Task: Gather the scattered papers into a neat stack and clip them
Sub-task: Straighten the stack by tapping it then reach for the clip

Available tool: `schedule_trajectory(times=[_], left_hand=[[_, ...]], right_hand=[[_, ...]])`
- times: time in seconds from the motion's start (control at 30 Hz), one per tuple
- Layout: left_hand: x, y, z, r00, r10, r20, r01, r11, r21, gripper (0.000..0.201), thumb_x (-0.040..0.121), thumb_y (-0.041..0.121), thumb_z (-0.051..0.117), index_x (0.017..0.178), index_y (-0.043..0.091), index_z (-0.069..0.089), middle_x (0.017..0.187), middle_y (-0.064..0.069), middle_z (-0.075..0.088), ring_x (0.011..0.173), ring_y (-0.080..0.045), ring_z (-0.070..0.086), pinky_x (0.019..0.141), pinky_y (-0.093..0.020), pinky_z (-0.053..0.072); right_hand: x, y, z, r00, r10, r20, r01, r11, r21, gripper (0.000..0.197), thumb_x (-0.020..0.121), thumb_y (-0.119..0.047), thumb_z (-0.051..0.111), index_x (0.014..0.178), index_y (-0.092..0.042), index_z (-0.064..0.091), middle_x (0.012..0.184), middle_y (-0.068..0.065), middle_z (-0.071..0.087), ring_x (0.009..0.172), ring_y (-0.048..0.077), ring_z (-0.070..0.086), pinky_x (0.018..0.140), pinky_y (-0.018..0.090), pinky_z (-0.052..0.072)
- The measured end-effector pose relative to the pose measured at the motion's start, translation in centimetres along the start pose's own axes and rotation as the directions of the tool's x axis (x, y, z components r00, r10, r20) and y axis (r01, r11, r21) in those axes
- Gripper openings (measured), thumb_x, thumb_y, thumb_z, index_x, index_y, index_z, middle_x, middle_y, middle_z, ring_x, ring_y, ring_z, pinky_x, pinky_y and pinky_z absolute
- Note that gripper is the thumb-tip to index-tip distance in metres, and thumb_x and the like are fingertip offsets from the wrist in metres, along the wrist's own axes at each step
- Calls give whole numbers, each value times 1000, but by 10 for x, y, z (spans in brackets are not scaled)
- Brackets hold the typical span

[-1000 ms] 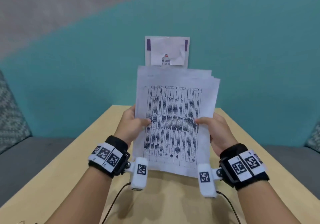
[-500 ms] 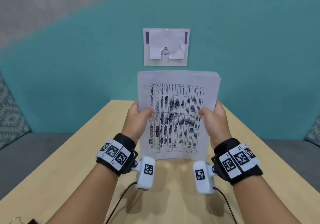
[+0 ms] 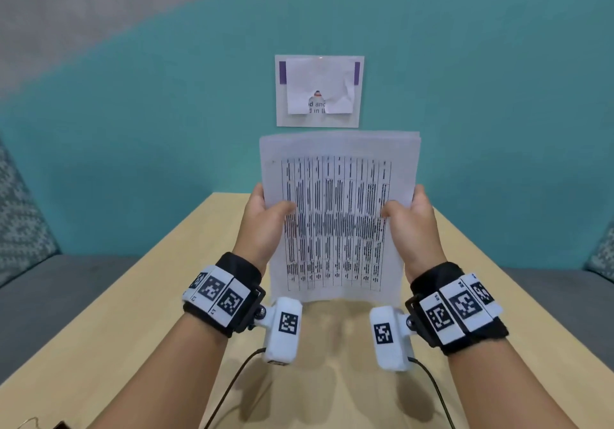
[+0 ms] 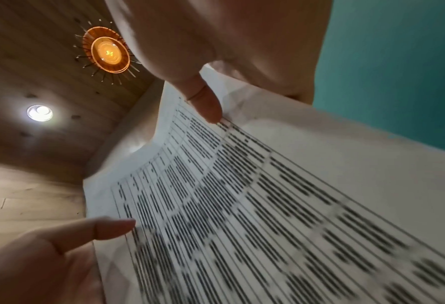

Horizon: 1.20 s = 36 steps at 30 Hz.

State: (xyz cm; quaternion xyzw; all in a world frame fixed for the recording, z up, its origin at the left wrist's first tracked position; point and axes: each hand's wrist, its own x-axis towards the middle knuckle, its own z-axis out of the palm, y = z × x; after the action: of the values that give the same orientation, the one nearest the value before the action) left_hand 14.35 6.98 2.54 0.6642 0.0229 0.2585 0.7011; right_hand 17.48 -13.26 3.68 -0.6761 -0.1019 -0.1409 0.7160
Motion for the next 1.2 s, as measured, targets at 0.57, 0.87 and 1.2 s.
schedule_trajectory(times=[0.57, 0.87, 1.2], left_hand=[[-2, -7, -7, 995, -93, 27, 93, 996, -8, 40, 80, 15, 62, 120, 17, 64, 119, -1, 74, 113, -28, 66, 100, -45, 49], [4, -4, -3, 998, -51, 37, 51, 999, -17, 36, 96, 1, 55, 126, 21, 61, 121, 3, 73, 112, -18, 67, 98, -37, 51], [5, -14, -13, 992, -126, -16, 126, 992, 27, 40, 94, -10, 60, 125, 14, 63, 112, -4, 74, 99, -21, 71, 85, -36, 58]], right_hand=[[4, 12, -10, 991, 131, 35, -132, 991, 7, 30, 82, 7, 51, 102, -15, 58, 105, 2, 70, 99, 27, 63, 85, 40, 52], [5, 4, -4, 999, 16, 29, -16, 1000, 12, 35, 90, 3, 46, 99, -30, 55, 109, -3, 69, 99, 20, 64, 89, 38, 51], [10, 30, -13, 978, 190, 88, -182, 979, -89, 27, 89, -4, 63, 115, -11, 56, 111, 11, 69, 88, 24, 65, 79, 38, 51]])
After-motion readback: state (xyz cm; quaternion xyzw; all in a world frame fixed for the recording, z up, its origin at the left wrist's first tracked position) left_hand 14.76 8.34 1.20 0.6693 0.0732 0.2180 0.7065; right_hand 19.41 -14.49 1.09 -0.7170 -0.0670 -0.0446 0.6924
